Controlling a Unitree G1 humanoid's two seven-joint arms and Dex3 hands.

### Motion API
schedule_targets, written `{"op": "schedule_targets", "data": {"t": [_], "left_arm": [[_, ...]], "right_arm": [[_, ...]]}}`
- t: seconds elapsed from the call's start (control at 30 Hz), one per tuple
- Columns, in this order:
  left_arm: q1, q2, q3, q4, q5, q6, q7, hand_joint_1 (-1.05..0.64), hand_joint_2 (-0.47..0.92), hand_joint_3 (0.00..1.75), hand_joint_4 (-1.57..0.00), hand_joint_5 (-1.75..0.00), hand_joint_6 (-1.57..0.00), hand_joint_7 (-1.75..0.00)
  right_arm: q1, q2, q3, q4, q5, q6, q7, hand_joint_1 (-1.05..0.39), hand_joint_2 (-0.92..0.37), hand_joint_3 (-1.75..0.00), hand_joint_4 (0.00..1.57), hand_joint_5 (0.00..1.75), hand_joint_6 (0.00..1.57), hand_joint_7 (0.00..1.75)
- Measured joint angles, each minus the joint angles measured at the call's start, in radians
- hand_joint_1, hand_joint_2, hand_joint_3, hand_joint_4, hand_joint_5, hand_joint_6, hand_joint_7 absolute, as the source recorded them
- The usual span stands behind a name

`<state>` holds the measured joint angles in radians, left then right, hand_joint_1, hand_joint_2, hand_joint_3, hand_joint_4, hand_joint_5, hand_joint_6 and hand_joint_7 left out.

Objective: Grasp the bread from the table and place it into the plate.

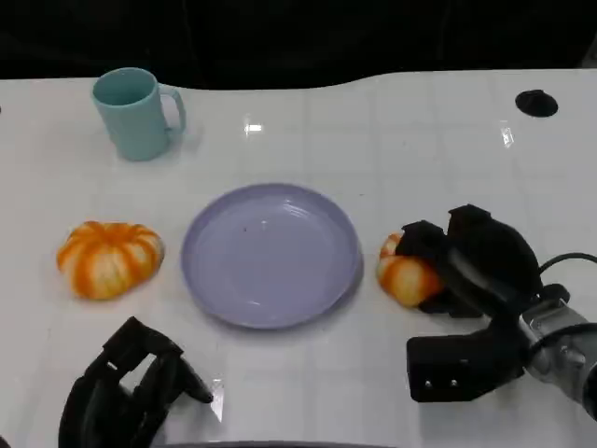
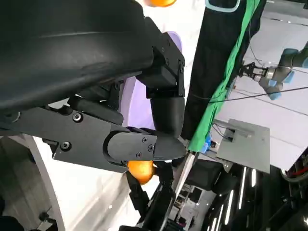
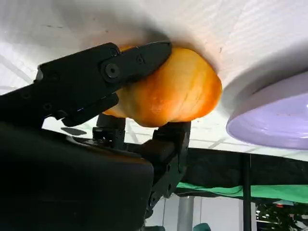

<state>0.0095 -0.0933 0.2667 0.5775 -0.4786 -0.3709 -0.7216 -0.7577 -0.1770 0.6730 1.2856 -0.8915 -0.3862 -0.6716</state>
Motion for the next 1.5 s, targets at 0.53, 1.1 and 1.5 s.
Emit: {"op": "schedule_targets", "data": {"t": [0.53, 1.1, 1.5], "left_arm": [[0.003, 0.003, -0.009, -0.003, 0.012, 0.002, 0.012, -0.52, 0.92, 0.28, -0.6, -1.75, -0.51, -1.49], [-0.017, 0.0, -0.007, 0.014, 0.0, 0.001, 0.012, -0.52, 0.92, 0.27, -0.59, -1.75, -0.5, -1.49], [-0.017, -0.001, -0.008, 0.026, 0.001, -0.015, 0.012, -0.52, 0.92, 0.28, -0.59, -1.75, -0.49, -1.5]], "right_arm": [[0.016, -0.008, -0.078, -0.007, 0.108, -0.102, -0.017, -0.36, -0.79, -0.97, 0.87, 1.75, 0.63, 1.75], [-0.041, 0.04, -0.154, -0.128, 0.167, -0.229, -0.003, -0.22, -0.59, -1.07, 0.84, 1.75, 0.64, 1.75], [-0.084, 0.136, -0.114, -0.137, 0.134, -0.229, 0.02, -0.17, -0.54, -1.08, 0.84, 1.75, 0.66, 1.73]]}}
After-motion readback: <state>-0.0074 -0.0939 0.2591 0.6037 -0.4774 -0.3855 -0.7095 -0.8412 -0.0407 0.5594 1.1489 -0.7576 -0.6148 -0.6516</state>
